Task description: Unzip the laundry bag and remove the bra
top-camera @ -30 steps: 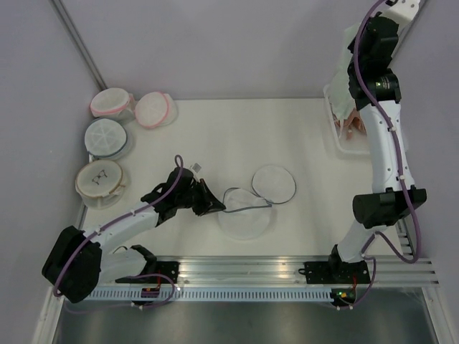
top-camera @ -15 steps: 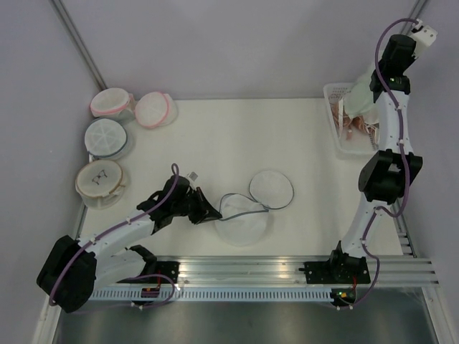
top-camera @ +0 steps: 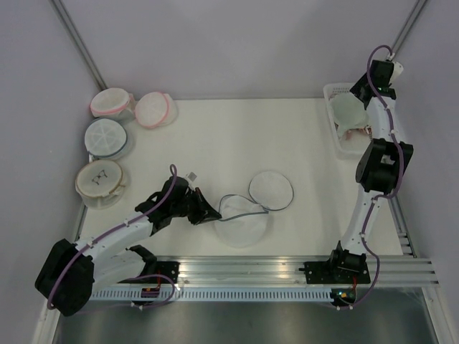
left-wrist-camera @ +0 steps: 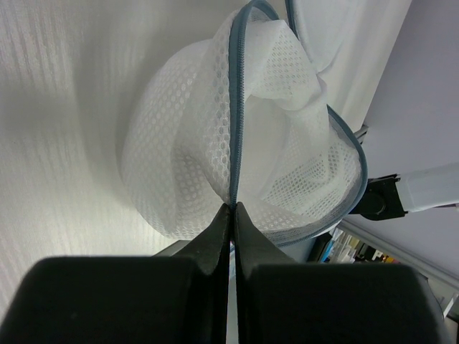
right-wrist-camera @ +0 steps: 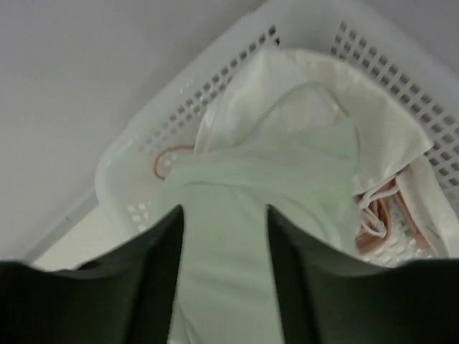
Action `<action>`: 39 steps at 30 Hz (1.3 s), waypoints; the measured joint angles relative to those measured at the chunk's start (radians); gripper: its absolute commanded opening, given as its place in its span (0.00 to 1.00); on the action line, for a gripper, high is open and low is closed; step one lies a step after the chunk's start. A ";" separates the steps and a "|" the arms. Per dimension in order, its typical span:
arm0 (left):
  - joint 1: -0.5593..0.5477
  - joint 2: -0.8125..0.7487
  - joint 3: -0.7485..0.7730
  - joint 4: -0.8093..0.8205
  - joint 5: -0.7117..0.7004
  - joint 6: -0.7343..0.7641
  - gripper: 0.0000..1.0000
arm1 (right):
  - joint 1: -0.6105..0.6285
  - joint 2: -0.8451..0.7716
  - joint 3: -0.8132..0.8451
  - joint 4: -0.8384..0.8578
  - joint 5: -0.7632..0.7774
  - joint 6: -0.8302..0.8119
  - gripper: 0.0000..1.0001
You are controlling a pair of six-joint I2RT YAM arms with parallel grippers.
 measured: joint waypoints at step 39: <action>0.202 0.325 0.343 0.045 -0.007 0.175 0.02 | 0.544 -0.942 -1.479 0.133 -0.169 0.207 0.64</action>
